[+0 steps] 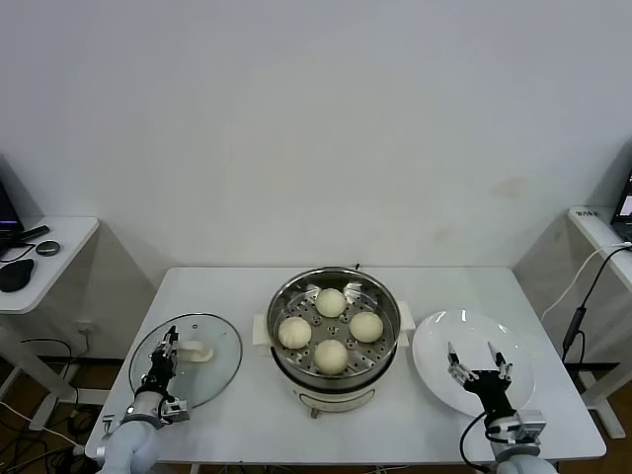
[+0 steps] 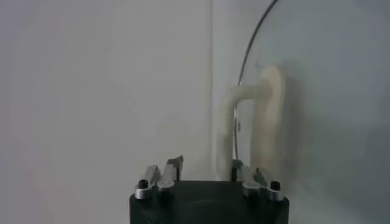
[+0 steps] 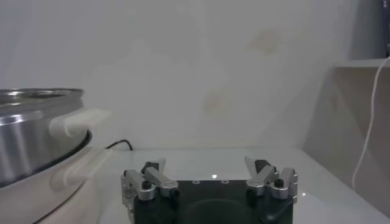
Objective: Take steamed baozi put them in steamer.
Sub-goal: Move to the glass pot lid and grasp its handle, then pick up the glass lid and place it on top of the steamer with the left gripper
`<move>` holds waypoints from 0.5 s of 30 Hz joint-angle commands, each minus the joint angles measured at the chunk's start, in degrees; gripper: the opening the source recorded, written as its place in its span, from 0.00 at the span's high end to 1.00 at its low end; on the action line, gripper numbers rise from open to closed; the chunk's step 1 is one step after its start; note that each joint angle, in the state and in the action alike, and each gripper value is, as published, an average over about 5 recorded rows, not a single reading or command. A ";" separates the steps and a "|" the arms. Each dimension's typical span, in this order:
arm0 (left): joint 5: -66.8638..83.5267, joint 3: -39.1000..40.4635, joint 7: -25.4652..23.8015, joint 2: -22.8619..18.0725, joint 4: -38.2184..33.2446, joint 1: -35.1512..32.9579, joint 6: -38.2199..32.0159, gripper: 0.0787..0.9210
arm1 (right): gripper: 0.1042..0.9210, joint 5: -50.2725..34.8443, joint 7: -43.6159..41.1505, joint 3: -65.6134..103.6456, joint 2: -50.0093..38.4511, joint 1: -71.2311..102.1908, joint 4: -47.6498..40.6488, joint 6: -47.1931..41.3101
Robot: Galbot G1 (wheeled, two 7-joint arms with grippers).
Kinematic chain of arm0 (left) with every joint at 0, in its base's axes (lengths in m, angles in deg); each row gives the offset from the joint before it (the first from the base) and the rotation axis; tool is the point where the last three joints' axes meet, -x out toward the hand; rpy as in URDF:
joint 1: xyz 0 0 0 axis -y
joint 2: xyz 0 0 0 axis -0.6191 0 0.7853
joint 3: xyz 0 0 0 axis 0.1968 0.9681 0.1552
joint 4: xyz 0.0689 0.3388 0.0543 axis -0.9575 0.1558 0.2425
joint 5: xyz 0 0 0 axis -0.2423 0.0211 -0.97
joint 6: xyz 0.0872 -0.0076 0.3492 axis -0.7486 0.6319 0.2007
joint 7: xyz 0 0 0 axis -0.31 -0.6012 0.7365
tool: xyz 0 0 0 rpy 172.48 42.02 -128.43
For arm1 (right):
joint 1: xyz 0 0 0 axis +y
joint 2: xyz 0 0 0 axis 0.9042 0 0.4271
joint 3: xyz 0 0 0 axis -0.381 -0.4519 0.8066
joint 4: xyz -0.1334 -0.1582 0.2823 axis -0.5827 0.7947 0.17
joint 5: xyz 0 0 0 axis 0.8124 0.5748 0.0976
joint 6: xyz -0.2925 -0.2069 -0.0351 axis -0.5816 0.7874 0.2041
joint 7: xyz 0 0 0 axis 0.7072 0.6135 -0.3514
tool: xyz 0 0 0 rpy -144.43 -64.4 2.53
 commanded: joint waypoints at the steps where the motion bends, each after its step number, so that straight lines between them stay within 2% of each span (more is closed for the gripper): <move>1: 5.38 -1.06 0.29 -0.56 -8.33 -2.14 7.05 0.75 | 0.12 0.06 0.11 -0.37 0.09 0.07 0.19 -0.03; 5: 6.56 -0.97 -2.93 0.81 -16.83 -5.57 13.84 0.87 | 0.12 -0.03 0.16 -0.62 0.08 0.06 0.47 -0.14; 9: 0.35 1.52 -2.99 2.34 -24.25 -8.04 26.05 0.89 | 0.12 -0.09 0.18 -0.78 0.00 0.16 0.81 -0.21; 12: -6.64 2.49 -5.83 1.07 -27.60 -7.83 35.30 0.89 | 0.12 -0.20 0.18 -0.67 0.03 0.32 1.09 -0.29; 15: -10.25 2.19 -10.62 -1.89 -31.59 -7.35 39.02 0.89 | 0.12 -0.48 0.19 -0.22 -0.02 0.53 1.33 -0.48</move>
